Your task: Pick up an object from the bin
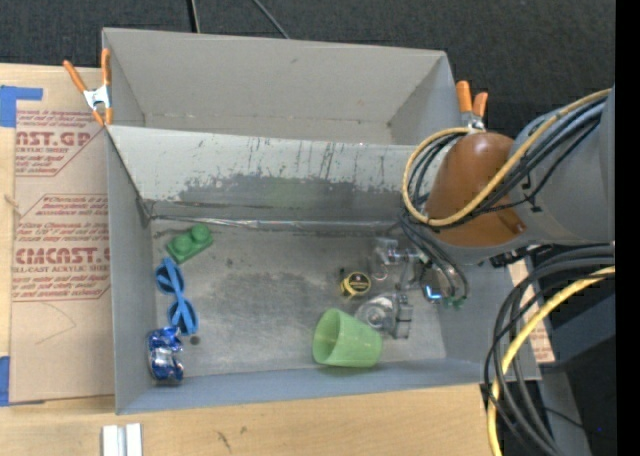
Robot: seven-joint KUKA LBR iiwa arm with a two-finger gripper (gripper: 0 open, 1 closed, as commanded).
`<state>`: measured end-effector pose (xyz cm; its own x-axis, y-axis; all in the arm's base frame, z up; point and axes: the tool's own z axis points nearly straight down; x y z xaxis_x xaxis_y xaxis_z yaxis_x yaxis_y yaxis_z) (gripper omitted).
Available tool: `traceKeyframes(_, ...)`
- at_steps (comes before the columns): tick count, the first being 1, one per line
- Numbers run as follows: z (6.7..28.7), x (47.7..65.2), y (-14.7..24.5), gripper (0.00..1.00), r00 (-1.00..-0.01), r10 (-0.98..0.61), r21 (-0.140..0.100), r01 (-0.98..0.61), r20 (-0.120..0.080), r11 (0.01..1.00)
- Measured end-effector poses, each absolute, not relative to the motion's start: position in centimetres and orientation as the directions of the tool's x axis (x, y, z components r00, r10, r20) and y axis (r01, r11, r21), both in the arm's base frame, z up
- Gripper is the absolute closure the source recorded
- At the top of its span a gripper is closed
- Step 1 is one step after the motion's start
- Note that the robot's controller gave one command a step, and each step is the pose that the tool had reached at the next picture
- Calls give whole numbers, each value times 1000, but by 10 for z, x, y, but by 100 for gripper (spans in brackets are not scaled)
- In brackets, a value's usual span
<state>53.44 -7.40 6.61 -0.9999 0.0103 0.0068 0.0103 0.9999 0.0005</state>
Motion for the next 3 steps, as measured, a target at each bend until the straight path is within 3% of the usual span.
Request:
traceKeyframes(1, 74, 541, -74, 100, -1000, 10, -2, 10, -14, 1000)
traceKeyframes(2, 71, 538, -74, 0, -1000, 9, -1, 9, -5, 1000)
traceKeyframes(3, 71, 567, -36, 0, -998, 65, 1, 65, -3, 998)
